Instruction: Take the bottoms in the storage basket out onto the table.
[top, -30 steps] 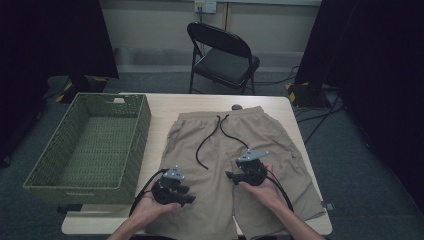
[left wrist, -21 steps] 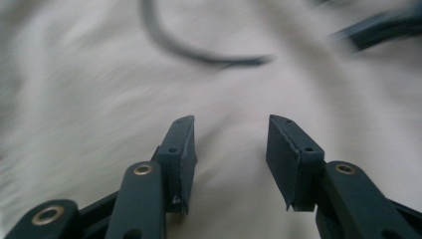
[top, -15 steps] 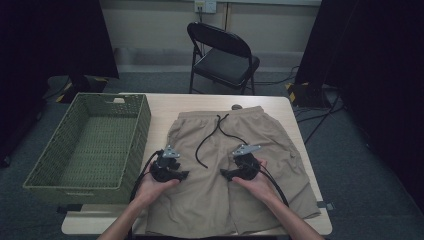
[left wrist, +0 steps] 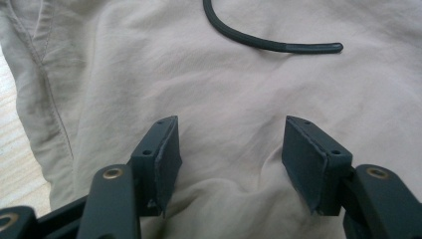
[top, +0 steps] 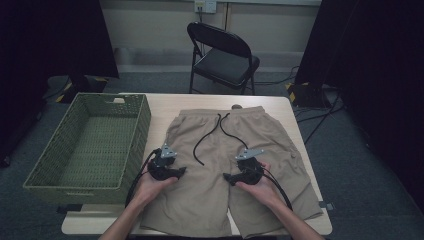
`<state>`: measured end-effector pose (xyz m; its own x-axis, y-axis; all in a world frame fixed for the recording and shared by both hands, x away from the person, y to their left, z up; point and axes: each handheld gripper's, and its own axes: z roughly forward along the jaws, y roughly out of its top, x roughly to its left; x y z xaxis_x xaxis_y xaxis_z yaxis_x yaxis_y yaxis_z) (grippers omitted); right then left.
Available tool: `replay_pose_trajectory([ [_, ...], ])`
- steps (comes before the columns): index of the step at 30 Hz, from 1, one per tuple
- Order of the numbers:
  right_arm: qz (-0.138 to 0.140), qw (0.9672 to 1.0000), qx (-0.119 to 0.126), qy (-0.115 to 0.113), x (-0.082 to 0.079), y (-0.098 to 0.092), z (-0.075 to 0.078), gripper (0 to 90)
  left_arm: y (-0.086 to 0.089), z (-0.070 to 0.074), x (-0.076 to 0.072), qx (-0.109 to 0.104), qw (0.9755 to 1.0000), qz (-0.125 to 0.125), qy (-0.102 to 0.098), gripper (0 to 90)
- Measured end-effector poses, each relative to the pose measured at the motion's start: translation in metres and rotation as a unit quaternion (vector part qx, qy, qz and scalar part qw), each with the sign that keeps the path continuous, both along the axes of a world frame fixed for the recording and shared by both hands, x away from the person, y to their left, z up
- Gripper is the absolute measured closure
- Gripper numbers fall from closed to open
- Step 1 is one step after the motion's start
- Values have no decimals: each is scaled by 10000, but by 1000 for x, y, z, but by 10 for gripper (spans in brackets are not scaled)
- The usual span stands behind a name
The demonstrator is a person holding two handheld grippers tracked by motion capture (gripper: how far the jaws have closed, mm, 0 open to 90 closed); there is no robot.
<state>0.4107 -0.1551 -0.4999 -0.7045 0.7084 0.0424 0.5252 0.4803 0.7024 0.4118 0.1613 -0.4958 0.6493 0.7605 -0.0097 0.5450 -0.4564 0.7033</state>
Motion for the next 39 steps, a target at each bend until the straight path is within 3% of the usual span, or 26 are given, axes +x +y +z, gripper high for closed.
replay_pose_trajectory([
  [4, 12, 10000, -8, 74, 2, 0, 1, 209, 1, 3, -3, -142, 9997, 16, 211, 392],
  [7, -17, 9999, 57, 110, 3, 0, 4, 203, 2, 10, -8, -203, 9995, -88, 235, 392],
  [12, -70, 9995, 291, -86, -3, 0, 17, 216, 8, 21, -26, -406, 9987, -106, 301, 373],
  [16, 11, 9988, 426, -237, -9, 9, 26, 229, 13, 22, -40, -225, 9988, -393, 206, 366],
  [18, 84, 9989, 401, -221, -9, 16, 25, 226, 16, 18, -40, -215, 9989, -287, 309, 371],
  [23, 194, 9997, 51, -152, -8, 35, 9, 209, 12, 7, -36, 91, 9993, -31, 356, 370],
  [26, 250, 9995, -153, -134, -6, 39, 2, 199, 7, 5, -35, 282, 9991, -173, 260, 341],
  [39, 189, 9996, -167, -123, 0, 24, -1, 184, 2, 3, -35, 168, 9994, -253, 180, 335],
])
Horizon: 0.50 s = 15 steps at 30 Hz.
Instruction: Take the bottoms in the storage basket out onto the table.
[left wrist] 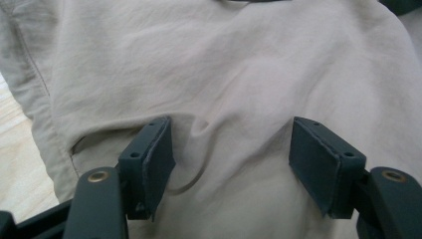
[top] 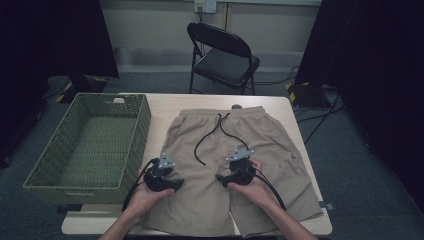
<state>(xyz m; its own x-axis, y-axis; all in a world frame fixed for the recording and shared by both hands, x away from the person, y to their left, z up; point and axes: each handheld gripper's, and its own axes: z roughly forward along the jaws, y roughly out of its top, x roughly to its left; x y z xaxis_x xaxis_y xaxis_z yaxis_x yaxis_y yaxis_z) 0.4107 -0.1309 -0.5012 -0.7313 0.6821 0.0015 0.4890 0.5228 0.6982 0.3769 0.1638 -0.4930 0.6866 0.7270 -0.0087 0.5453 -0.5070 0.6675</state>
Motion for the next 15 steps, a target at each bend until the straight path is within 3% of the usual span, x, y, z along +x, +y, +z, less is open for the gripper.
replay_pose_trajectory([
  [3, -12, 10000, 9, -4, 1, -7, 0, 184, -2, 0, -1, -5, 10000, -57, 8, 335],
  [7, -36, 10000, -34, 22, 3, -18, 1, 184, -5, 0, -2, -169, 9997, -156, 68, 364],
  [15, -13, 10000, -49, 57, 9, -39, 1, 184, -23, 0, -9, -158, 9990, -415, 49, 347],
])
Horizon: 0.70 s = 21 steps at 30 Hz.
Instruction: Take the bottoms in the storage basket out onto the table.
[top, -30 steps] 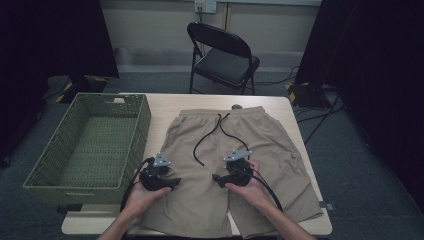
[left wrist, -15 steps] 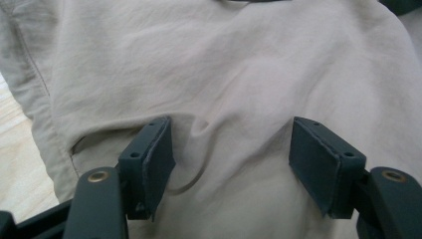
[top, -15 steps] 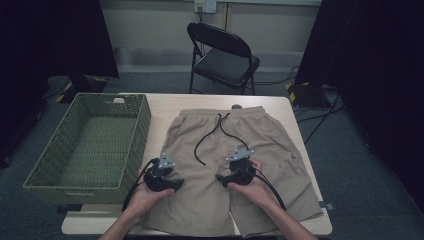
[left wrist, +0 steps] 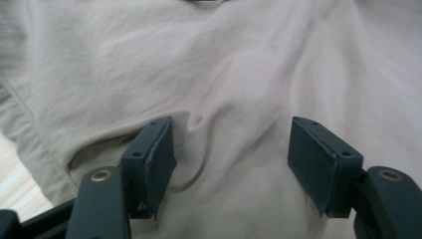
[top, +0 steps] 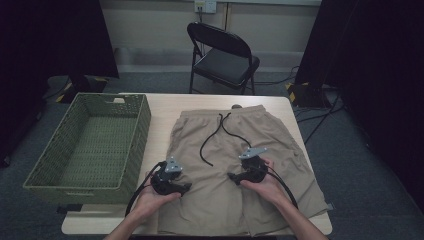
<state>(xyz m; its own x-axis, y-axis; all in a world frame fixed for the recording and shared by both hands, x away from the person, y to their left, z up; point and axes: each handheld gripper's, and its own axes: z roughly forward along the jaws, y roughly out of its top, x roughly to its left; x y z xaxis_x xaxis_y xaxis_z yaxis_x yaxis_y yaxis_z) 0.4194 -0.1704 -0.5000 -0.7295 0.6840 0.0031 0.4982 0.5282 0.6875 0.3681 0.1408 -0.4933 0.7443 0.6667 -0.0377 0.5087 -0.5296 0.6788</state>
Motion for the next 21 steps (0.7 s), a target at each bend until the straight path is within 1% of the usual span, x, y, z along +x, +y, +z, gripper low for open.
replay_pose_trajectory([
  [1, 4, 10000, -9, 0, 1, -3, 0, 184, -2, 0, 0, -1, 10000, -20, -15, 347],
  [2, -31, 10000, -20, 16, 3, -6, 0, 184, -5, 0, -1, -71, 10000, -26, 40, 344],
  [4, -65, 10000, -33, 15, 5, -11, 1, 184, -8, 0, -1, -35, 10000, -73, 15, 334],
  [6, -76, 10000, -36, 20, 7, -15, 1, 184, -12, 0, -2, -53, 9999, -92, 22, 326],
  [7, -52, 10000, -27, 17, 8, -17, 1, 184, -14, -1, -3, -98, 9999, -94, 53, 320],
  [9, -65, 10000, -26, 18, 10, -21, 1, 184, -17, -1, -4, -121, 9998, -164, 67, 317],
  [11, -82, 10000, -48, 24, 12, -24, 1, 184, -19, 0, -5, -170, 9995, -235, 115, 318],
  [15, -149, 9998, -100, 89, 15, -29, 2, 184, -19, 3, -4, -213, 9981, -463, 335, 337],
  [16, -149, 9997, -144, 117, 15, -29, 3, 189, -17, 4, -3, -263, 9979, -467, 377, 346],
  [18, -219, 9995, -183, 128, 14, -26, 5, 201, -13, 6, 0, -334, 9983, -351, 310, 347],
  [19, -242, 9995, -173, 116, 13, -25, 7, 206, -10, 8, 2, -387, 9985, -296, 243, 347],
  [20, -259, 9996, -133, 62, 11, -23, 10, 207, -7, 9, 4, -433, 9985, -248, 221, 350],
  [21, -271, 9996, -59, 14, 9, -20, 13, 209, -3, 10, 6, -454, 9986, -195, 177, 358],
])
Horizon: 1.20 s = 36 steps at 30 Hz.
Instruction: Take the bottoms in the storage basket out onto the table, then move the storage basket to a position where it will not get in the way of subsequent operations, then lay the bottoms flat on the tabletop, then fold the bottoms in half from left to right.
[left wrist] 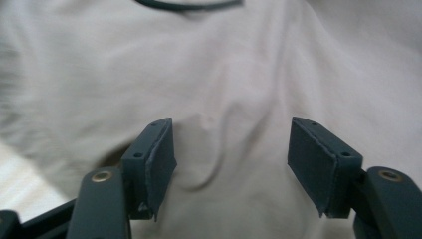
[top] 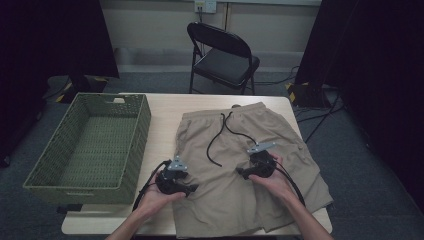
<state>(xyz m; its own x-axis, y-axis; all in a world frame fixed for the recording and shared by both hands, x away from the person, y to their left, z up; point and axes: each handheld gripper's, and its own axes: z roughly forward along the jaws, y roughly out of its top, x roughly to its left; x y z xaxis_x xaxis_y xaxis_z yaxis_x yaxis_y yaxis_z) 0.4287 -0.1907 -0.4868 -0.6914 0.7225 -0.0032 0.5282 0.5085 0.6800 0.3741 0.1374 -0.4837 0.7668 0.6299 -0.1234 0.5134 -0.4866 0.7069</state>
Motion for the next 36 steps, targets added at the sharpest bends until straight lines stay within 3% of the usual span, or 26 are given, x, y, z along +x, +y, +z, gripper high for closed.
replay_pose_trajectory([
  [4, 16, 9992, 326, -215, -12, 16, 17, 249, 9, 0, 8, 50, 9996, 267, -52, 394],
  [7, 281, 9982, 437, -301, -28, 34, 25, 294, 12, -2, 13, 117, 9995, 303, -48, 396],
  [9, 510, 9970, 546, -201, -40, 47, 27, 318, 14, -4, 15, 168, 9993, 330, -30, 396],
  [14, 1152, 9907, 715, 55, -68, 81, 28, 361, 19, -3, 16, 259, 9989, 391, -75, 400],
  [17, 1475, 9870, 625, 134, -80, 103, 24, 411, 19, -3, 16, 172, 9986, 500, -38, 406],
  [20, 1796, 9818, 598, 131, -91, 124, 24, 489, 22, -7, 18, 311, 9985, 459, -2, 416],
  [24, 2130, 9749, 608, 227, -106, 149, 20, 541, 21, -8, 18, 299, 9986, 440, -34, 416],
  [29, 2364, 9696, 541, 335, -115, 173, 12, 517, 19, -8, 16, 358, 9983, 437, -116, 399],
  [32, 2480, 9673, 420, 325, -116, 183, 6, 396, 20, -8, 16, 342, 9984, 431, -96, 398],
  [34, 2281, 9722, 354, 398, -117, 189, 0, 261, 21, -8, 16, 348, 9984, 424, -122, 399],
  [36, 2333, 9711, 334, 373, -121, 192, -5, 259, 20, -9, 15, 325, 9984, 443, -117, 399],
])
